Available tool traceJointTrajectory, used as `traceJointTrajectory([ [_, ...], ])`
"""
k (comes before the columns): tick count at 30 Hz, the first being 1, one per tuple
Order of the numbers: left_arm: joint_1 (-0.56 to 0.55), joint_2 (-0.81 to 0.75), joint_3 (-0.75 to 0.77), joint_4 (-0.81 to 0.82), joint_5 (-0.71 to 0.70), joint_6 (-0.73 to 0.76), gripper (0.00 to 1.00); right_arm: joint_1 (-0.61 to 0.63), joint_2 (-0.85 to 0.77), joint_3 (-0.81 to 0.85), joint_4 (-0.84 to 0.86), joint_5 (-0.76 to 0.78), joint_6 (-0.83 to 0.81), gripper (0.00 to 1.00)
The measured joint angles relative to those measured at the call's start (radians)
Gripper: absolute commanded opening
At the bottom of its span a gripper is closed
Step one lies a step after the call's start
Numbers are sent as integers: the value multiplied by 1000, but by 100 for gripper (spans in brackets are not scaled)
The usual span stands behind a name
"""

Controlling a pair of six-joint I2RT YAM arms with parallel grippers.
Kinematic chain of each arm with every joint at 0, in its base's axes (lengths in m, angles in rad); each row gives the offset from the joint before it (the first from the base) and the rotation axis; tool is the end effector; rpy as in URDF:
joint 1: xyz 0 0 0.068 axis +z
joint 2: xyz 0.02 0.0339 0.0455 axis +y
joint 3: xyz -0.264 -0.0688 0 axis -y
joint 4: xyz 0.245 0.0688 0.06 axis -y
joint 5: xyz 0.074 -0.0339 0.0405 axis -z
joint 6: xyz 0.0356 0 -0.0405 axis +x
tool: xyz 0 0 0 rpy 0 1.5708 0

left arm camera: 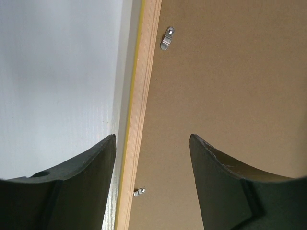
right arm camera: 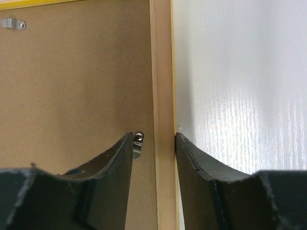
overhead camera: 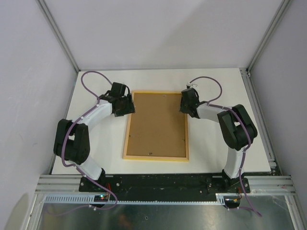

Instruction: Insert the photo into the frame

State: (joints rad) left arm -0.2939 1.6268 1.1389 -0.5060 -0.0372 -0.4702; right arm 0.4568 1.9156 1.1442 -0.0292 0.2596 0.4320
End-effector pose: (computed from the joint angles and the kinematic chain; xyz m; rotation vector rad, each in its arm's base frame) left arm 0.3249 -0.0970 0.2234 -0.2415 2.5711 -0.2411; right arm 0.3650 0.1692 0.1564 0.0947 2.3393 0.1319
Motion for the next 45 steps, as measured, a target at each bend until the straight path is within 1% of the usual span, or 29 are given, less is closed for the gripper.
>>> traceJointTrajectory([
  [1,0,0,0,0,0,0,67,0,-8,-13,7,-6,-2,39],
  [6,0,6,-2,4,-1,0,67,-9,-53,-79,40,-39,-26,22],
  [11,0,10,-17,3,-3,-2,68,-31,-83,-128,74,-80,-47,18],
  [13,0,11,-19,3,-3,-3,68,-39,-92,-139,77,-97,-51,14],
  [21,0,38,-16,3,-5,1,69,-53,-96,-144,82,-134,-62,5],
  [25,1,69,5,3,-11,8,70,-54,-96,-145,85,-154,-72,3],
  [32,1,127,64,2,-47,65,74,-55,-100,-147,85,-169,-102,2],
  [41,2,293,222,8,-91,141,74,-56,-100,-147,85,-173,-111,2],
  [45,2,355,257,9,-92,167,74,-58,-100,-147,85,-180,-111,2],
])
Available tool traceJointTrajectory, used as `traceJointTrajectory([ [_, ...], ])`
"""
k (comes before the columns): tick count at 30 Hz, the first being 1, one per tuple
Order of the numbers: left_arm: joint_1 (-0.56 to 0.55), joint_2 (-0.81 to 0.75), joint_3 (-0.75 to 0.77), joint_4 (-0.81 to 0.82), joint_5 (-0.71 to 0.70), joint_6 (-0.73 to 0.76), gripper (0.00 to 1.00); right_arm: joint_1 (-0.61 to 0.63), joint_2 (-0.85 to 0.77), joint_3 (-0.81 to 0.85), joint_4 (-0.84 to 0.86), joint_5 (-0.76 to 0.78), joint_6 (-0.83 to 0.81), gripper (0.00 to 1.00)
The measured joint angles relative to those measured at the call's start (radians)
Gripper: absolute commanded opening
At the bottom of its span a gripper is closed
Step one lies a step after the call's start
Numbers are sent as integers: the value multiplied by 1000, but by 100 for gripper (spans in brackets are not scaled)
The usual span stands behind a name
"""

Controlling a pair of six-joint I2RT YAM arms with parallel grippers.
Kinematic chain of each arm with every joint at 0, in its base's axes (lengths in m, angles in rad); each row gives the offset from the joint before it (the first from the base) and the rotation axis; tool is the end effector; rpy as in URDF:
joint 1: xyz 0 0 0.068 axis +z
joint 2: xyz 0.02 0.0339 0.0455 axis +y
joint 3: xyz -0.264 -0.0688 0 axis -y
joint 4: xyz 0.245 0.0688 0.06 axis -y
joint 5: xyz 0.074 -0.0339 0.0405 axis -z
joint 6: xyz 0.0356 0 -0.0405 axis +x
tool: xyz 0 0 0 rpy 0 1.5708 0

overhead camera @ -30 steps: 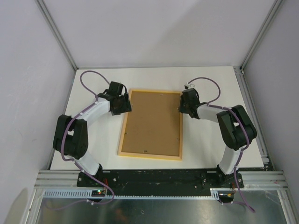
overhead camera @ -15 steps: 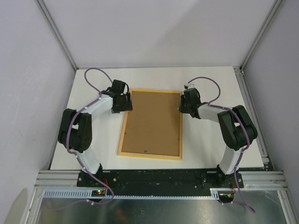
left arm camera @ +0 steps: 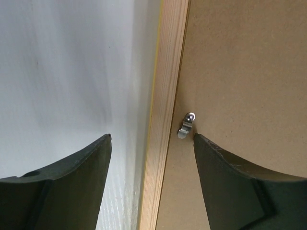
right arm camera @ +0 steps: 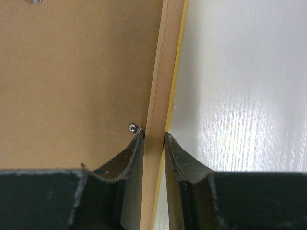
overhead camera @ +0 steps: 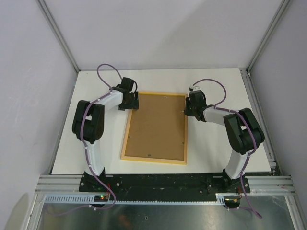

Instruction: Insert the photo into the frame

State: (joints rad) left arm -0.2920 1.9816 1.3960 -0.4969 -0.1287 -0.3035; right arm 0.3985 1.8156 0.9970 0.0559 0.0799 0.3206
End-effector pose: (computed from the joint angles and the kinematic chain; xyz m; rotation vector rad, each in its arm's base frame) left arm 0.3978 -0.1148 0.1736 -0.0575 2.6377 -0.0303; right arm 0.3461 0.1426 0.1561 -0.0513 2.3451 0.2651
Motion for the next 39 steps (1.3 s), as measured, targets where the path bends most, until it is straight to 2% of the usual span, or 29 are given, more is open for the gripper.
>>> traceJointTrajectory([
  [5,0,37,43,2,0,16,72,-4,0,0,0,-9,0,2],
  [13,0,48,54,9,3,16,63,-5,0,0,0,-10,0,2],
  [39,-6,48,49,21,-6,15,9,-5,0,0,2,-27,0,0],
])
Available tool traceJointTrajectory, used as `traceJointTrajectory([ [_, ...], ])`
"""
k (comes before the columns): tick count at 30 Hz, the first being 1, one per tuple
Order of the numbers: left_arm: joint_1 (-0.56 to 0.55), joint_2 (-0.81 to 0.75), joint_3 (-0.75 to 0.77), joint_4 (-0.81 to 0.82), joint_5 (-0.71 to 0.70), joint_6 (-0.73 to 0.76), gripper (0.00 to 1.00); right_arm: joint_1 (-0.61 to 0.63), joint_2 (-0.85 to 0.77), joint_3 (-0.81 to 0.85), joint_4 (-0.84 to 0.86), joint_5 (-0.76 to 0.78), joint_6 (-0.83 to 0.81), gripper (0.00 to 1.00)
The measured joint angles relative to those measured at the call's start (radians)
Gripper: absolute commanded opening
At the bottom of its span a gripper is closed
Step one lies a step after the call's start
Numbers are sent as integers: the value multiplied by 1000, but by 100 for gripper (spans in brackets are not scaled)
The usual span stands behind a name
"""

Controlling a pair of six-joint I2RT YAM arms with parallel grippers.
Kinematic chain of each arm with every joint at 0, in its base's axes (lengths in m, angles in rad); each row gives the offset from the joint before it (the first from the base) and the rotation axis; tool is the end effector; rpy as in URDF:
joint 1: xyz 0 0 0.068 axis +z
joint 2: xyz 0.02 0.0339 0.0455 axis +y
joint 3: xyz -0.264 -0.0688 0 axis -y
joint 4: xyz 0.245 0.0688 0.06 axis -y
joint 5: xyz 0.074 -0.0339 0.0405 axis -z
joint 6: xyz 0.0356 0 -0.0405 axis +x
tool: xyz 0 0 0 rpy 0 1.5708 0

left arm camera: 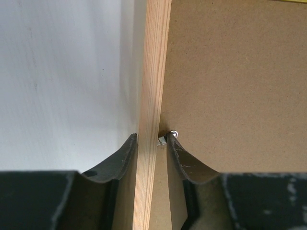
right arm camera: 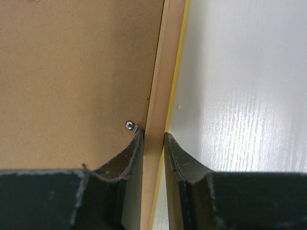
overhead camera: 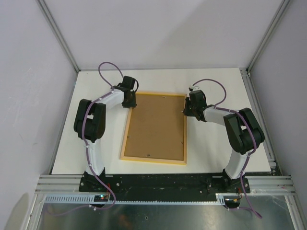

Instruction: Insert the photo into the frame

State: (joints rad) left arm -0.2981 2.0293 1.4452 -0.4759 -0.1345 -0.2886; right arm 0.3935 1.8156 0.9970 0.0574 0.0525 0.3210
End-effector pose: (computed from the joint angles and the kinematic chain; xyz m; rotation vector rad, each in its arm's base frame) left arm 0.4103 -0.1211 0.1699 -0.0336 2.6150 -0.0288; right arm 0.3466 0.1419 0.1562 -0.0587 2.3488 0.2942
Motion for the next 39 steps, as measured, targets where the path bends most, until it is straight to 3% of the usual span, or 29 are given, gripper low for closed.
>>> traceJointTrajectory([
  [6,0,0,-3,3,-3,0,0,-1,0,0,0,-2,0,0],
  [21,-8,-6,-13,15,-31,13,0,-2,0,0,0,-6,0,0],
  [31,-42,-6,-16,14,-149,71,0,3,0,0,0,-31,2,0],
  [39,-49,-5,-17,14,-167,81,0,3,0,-1,0,-35,3,1],
])
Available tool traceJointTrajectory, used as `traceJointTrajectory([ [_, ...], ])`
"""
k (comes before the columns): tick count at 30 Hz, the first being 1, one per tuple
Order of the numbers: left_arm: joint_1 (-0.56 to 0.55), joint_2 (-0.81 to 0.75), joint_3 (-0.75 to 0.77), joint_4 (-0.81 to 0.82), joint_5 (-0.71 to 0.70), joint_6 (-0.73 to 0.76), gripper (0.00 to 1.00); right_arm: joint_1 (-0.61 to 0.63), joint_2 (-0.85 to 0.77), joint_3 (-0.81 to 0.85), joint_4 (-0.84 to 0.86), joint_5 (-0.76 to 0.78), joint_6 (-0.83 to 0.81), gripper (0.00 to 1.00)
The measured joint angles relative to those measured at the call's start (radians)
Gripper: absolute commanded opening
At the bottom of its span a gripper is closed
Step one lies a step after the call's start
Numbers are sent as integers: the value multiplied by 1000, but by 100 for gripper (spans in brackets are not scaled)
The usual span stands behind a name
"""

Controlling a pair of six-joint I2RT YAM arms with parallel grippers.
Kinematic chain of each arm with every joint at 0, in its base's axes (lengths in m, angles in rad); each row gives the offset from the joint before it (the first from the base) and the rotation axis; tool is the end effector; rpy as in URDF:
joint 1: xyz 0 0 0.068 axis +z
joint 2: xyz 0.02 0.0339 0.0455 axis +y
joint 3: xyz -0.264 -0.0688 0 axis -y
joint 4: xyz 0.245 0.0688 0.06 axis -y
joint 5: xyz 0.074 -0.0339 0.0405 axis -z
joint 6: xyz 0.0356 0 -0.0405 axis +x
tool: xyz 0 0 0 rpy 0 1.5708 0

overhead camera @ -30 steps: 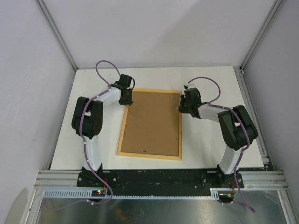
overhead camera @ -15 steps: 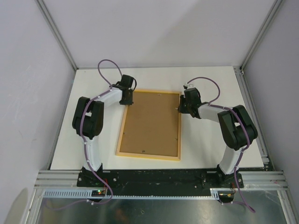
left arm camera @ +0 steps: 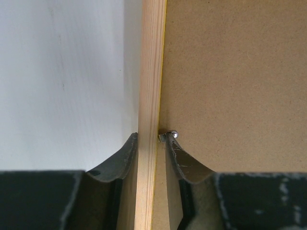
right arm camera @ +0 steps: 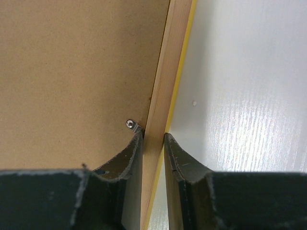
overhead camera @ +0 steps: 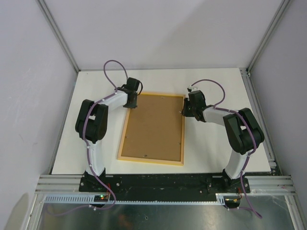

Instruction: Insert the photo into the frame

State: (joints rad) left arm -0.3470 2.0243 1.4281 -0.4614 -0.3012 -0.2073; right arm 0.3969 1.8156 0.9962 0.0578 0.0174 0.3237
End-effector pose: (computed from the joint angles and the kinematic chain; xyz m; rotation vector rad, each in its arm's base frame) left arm 0.4034 -0.1346 0.1688 0.0771 2.5636 0.1901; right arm 0.3455 0.1442 0.1559 -0.0775 2.3558 0.3367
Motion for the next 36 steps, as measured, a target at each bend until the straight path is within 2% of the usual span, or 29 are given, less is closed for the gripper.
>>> traceJointTrajectory([
  [3,0,0,-1,1,2,-1,0,0,0,0,0,0,0,5],
  [11,1,-5,-10,9,10,-2,0,2,0,0,-3,-11,3,44],
  [16,3,-7,-13,13,16,-3,0,6,-24,-5,-78,-17,-6,58],
  [25,6,-7,-13,12,23,-5,0,12,-72,-11,-172,-19,-11,61],
  [36,17,5,20,-23,55,-2,0,59,-79,-13,-227,5,-2,56],
])
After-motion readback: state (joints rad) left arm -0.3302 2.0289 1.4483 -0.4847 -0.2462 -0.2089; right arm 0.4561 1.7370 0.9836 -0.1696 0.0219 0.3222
